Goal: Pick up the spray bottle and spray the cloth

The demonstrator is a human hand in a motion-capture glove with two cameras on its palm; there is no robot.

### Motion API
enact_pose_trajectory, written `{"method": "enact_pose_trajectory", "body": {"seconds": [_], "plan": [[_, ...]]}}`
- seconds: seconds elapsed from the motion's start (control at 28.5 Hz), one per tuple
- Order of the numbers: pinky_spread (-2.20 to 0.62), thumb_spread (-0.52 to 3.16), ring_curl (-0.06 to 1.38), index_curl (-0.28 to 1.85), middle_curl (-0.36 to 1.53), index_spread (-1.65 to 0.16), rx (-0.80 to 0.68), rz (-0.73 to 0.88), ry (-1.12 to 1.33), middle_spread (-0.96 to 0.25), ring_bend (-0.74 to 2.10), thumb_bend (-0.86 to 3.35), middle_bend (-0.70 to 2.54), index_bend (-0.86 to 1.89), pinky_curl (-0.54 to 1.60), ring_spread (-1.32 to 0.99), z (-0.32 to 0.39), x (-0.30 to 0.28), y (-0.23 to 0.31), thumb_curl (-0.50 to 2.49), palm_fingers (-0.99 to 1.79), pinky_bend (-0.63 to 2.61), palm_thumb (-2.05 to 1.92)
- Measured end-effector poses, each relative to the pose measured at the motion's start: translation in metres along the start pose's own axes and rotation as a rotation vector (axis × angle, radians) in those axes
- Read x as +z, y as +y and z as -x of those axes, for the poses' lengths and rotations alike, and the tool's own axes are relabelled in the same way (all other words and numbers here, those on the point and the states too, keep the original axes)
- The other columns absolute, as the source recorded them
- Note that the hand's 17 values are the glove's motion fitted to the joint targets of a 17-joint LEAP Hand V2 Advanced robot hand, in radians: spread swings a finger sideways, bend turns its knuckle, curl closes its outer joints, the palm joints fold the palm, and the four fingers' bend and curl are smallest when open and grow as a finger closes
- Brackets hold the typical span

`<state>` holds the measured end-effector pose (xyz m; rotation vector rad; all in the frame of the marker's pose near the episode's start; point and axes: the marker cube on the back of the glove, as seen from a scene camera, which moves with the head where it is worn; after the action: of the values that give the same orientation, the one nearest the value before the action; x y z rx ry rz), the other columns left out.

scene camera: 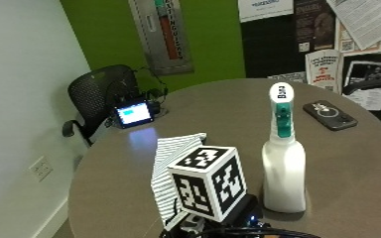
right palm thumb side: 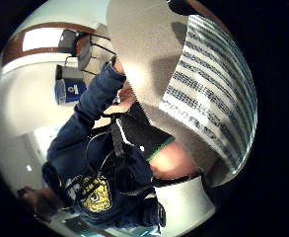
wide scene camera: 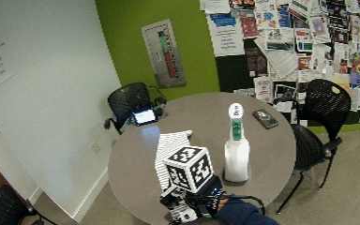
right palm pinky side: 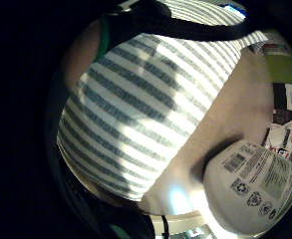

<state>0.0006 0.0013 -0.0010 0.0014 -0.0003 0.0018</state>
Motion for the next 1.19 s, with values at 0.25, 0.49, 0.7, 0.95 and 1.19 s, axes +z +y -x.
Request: {"method": "enact_pose_trajectory", "body": {"seconds": [0.25, 0.49, 0.7, 0.95, 1.19], "plan": [[0.23, 0.74, 0.09, 0.18, 0.13, -0.34, 0.015, -0.010, -0.006, -0.03, 0.19, 0.14, 0.24, 0.27, 0.16, -0.01, -0.005, -0.003, 0.007, 0.11, 0.42, 0.36, 0.31], [0.27, 0.94, 0.12, 0.23, 0.17, -0.40, 0.009, -0.019, 0.015, -0.03, 0.18, 0.10, 0.23, 0.24, 0.20, -0.01, 0.001, -0.004, 0.015, 0.16, 0.40, 0.34, 0.33], [0.29, 1.03, 0.14, 0.25, 0.20, -0.42, -0.051, -0.029, 0.059, -0.03, 0.18, 0.08, 0.21, 0.22, 0.22, -0.01, 0.017, -0.002, 0.041, 0.19, 0.40, 0.33, 0.36], [0.30, 1.09, 0.16, 0.27, 0.23, -0.42, -0.083, -0.083, 0.106, -0.03, 0.19, 0.06, 0.21, 0.18, 0.24, -0.02, 0.033, -0.006, 0.067, 0.23, 0.43, 0.31, 0.41], [0.30, 1.12, 0.17, 0.29, 0.26, -0.43, -0.068, -0.149, 0.214, -0.03, 0.19, 0.03, 0.19, 0.18, 0.26, -0.03, 0.042, -0.013, 0.088, 0.26, 0.43, 0.29, 0.44]]}}
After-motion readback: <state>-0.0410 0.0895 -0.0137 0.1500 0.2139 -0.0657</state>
